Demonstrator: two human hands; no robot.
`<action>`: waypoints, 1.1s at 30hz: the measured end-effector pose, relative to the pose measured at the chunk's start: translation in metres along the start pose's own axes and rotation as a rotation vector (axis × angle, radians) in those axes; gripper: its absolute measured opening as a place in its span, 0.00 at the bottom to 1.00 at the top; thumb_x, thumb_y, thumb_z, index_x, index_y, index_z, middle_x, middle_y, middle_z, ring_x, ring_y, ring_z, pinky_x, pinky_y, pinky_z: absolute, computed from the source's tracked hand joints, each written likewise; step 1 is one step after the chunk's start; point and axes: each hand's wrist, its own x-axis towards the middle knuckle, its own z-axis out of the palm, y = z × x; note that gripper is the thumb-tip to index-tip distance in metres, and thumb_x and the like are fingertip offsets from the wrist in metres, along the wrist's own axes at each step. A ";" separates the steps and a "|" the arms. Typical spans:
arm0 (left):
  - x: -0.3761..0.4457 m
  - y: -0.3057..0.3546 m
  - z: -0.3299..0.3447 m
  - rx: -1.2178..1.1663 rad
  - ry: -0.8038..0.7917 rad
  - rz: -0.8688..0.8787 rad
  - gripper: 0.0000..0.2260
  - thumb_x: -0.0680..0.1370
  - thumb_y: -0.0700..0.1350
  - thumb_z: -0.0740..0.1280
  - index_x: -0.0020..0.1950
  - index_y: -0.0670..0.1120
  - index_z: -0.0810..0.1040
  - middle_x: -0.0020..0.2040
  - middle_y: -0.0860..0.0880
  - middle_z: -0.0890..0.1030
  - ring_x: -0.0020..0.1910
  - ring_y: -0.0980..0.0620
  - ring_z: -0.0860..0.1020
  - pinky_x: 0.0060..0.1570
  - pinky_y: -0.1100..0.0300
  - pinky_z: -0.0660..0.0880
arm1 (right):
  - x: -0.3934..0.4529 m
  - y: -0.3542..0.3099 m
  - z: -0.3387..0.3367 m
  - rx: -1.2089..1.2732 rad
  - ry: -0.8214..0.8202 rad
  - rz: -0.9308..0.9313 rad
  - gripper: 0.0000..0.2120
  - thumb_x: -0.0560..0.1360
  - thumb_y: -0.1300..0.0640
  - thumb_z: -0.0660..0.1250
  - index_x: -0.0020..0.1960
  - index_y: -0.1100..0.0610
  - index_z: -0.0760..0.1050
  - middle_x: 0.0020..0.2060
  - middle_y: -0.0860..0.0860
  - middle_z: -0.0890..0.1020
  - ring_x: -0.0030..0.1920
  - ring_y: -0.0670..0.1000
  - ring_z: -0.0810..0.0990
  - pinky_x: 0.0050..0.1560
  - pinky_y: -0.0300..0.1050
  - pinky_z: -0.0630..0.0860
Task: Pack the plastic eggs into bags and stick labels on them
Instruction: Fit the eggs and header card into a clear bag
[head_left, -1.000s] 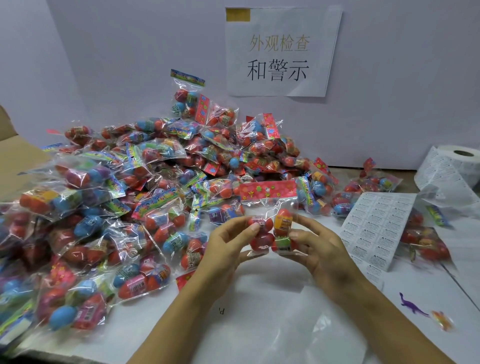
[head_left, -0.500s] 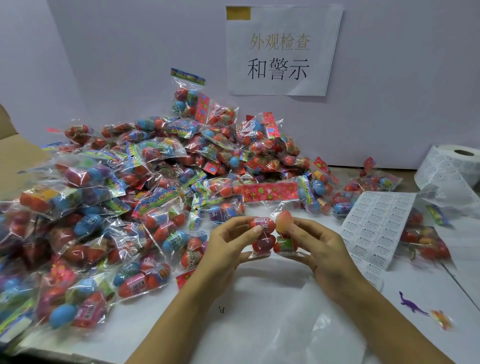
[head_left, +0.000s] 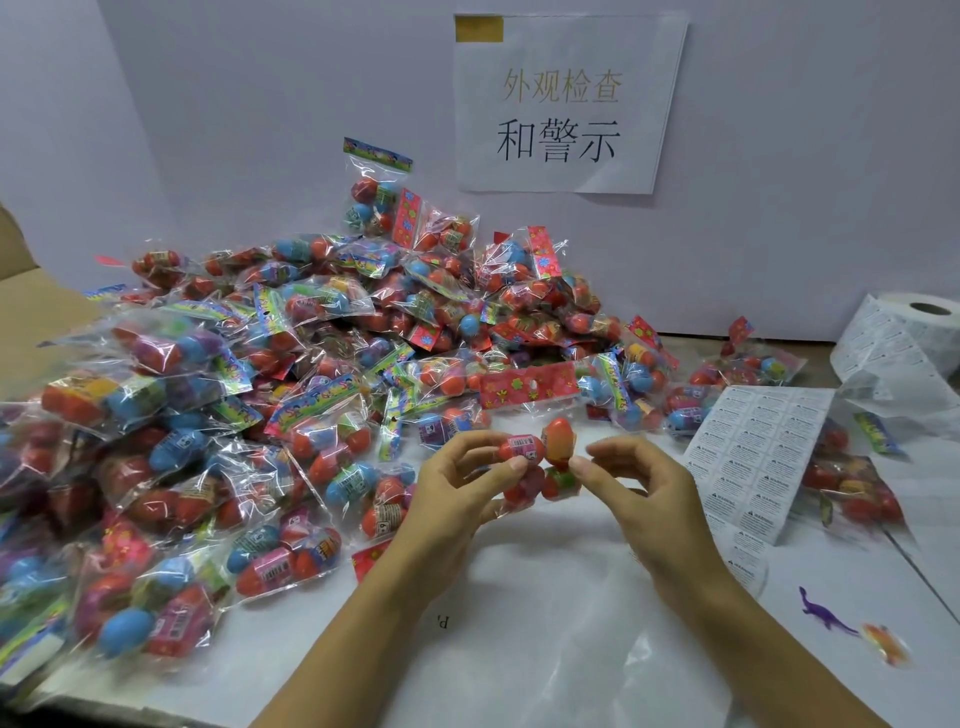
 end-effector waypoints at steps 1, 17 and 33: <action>-0.001 0.001 0.000 0.009 -0.015 0.008 0.10 0.71 0.42 0.79 0.51 0.46 0.85 0.53 0.40 0.85 0.52 0.41 0.86 0.46 0.52 0.83 | -0.001 0.000 0.001 -0.007 -0.053 -0.009 0.05 0.75 0.54 0.75 0.50 0.49 0.82 0.42 0.44 0.87 0.46 0.42 0.85 0.48 0.45 0.77; 0.004 -0.002 -0.004 0.121 0.114 0.083 0.14 0.71 0.42 0.79 0.56 0.45 0.84 0.50 0.48 0.85 0.48 0.51 0.84 0.43 0.60 0.79 | -0.001 0.001 0.004 0.318 -0.321 0.163 0.13 0.77 0.58 0.70 0.60 0.56 0.80 0.52 0.58 0.86 0.56 0.59 0.85 0.57 0.50 0.82; 0.001 0.001 -0.001 0.018 0.010 0.012 0.11 0.69 0.45 0.78 0.50 0.46 0.86 0.51 0.41 0.86 0.52 0.43 0.86 0.43 0.55 0.82 | 0.002 -0.005 0.005 0.452 -0.342 0.278 0.14 0.73 0.57 0.71 0.58 0.54 0.84 0.54 0.60 0.85 0.56 0.60 0.85 0.52 0.47 0.82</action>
